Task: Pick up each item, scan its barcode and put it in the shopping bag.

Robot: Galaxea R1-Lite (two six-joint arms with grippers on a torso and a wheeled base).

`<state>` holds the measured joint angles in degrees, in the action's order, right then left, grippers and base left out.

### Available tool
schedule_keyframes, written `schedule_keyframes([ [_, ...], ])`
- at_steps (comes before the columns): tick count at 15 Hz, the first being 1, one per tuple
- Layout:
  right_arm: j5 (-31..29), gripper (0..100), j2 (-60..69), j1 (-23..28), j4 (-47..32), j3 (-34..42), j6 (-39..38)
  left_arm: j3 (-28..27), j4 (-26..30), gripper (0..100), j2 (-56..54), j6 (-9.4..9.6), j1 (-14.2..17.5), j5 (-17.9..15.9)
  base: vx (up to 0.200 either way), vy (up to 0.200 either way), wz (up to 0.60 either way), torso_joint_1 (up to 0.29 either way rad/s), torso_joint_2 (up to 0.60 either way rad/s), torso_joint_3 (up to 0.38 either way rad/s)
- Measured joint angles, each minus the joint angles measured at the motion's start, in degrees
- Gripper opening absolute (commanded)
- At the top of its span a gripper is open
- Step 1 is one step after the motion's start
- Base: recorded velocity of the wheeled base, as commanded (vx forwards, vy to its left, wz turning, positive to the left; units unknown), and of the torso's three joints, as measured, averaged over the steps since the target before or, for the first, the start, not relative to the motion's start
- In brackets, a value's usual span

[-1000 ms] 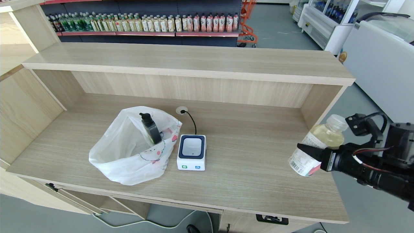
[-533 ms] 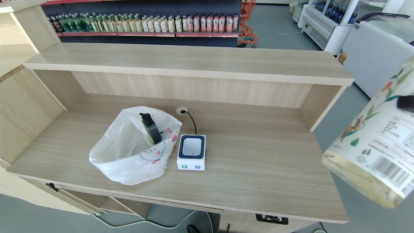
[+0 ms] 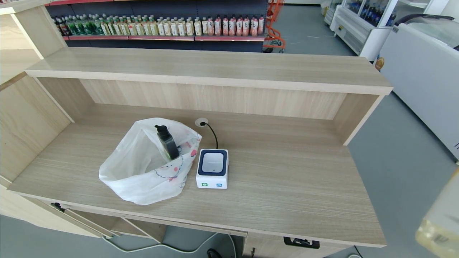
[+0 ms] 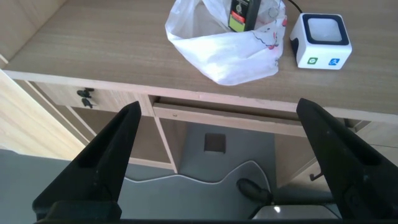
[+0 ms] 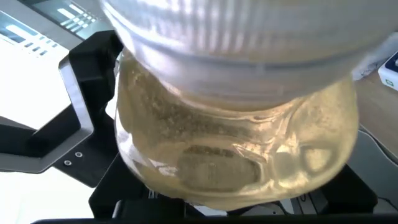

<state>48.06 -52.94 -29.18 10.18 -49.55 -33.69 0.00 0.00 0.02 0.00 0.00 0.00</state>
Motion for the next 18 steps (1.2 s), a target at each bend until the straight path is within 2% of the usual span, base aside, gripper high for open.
schedule_keyframes([
  [18,-0.3,0,1.1,-0.8,-0.5,1.6,0.4,0.0,0.0,100,0.0,0.00,0.0,0.0,0.000,0.000,0.00,0.000,0.00,0.000],
])
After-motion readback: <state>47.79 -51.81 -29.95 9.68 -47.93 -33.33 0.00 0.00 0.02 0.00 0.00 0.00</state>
